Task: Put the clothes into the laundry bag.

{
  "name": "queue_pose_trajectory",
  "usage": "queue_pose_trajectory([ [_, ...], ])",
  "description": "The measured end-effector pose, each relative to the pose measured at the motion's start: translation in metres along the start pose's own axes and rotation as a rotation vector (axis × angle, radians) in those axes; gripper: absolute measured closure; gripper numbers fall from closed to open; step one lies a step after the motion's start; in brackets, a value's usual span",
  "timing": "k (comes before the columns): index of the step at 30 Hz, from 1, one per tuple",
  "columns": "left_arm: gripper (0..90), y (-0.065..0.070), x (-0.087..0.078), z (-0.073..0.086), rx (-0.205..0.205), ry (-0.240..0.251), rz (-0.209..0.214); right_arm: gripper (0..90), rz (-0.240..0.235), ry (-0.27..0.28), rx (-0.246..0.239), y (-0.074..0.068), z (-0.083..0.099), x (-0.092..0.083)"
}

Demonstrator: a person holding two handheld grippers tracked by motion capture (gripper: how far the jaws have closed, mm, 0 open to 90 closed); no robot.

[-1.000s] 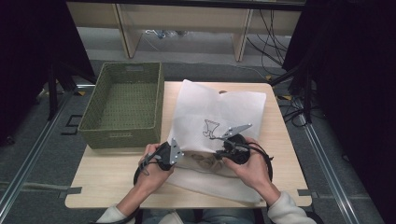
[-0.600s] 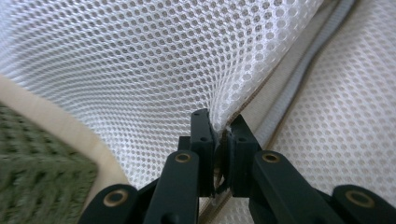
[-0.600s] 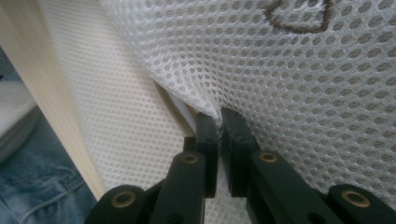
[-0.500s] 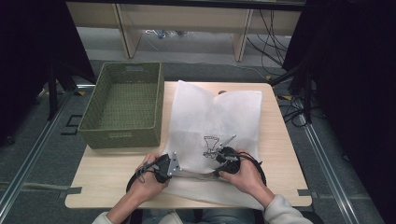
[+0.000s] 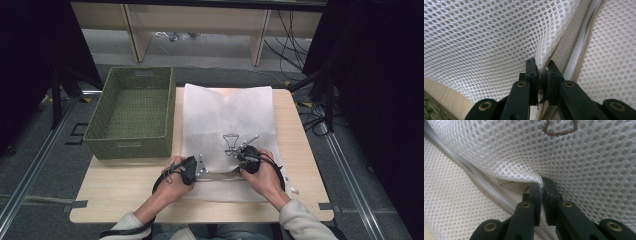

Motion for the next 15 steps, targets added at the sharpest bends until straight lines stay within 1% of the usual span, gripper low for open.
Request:
queue_pose_trajectory([
  [1,82.2,-0.002,0.001,-0.001,0.000,-0.003,0.002,87.4,0.009,-0.002,0.002,0.001,0.000,0.000],
  [2,82.2,-0.002,0.000,-0.002,-0.008,-0.001,0.000,87.4,0.007,-0.003,-0.009,0.001,-0.001,-0.001],
  [3,81.8,-0.004,-0.003,-0.004,-0.022,0.012,0.006,87.3,-0.023,0.007,-0.006,0.003,-0.002,-0.005],
  [4,81.7,-0.004,-0.003,-0.004,-0.022,0.012,0.006,87.2,-0.045,0.014,0.011,0.004,-0.002,-0.008],
  [5,81.3,-0.003,-0.008,-0.004,-0.046,0.039,-0.009,86.8,-0.073,0.020,0.014,0.006,-0.002,-0.012],
  [6,81.0,-0.003,-0.008,-0.004,-0.046,0.039,-0.009,86.6,-0.096,0.025,0.015,0.007,-0.002,-0.016],
  [7,80.8,-0.003,-0.012,-0.004,-0.033,0.038,-0.008,86.3,-0.126,0.034,0.012,0.006,-0.002,-0.022],
  [8,80.8,-0.001,-0.013,-0.004,-0.023,0.042,-0.008,86.3,-0.126,0.034,0.012,0.006,-0.002,-0.022],
  [9,80.8,0.000,-0.015,-0.004,-0.009,0.035,-0.002,85.7,-0.148,0.023,-0.025,0.003,-0.001,-0.027],
  [10,80.8,0.001,-0.016,-0.003,-0.009,0.035,0.002,85.7,-0.148,0.023,-0.025,0.003,-0.001,-0.027],
  [12,81.3,0.003,-0.017,-0.001,0.007,0.011,0.020,86.3,-0.181,-0.010,-0.063,-0.001,0.002,-0.027],
  [14,81.4,0.005,-0.015,0.001,0.009,0.004,0.034,86.8,-0.196,-0.052,-0.052,-0.004,0.007,-0.022],
  [15,81.2,0.007,-0.014,0.003,0.013,-0.004,0.048,87.0,-0.202,-0.082,-0.065,-0.003,0.009,-0.014],
])
Point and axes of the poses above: each handheld gripper's, and its own axes: x roughly forward along the jaws, z roughly out of its underside, y roughly to its right, the point moved 3 cm from there along x, roughly forward along the jaws, and after that the axes turned 14 degrees about y, right-handed, at the moved point
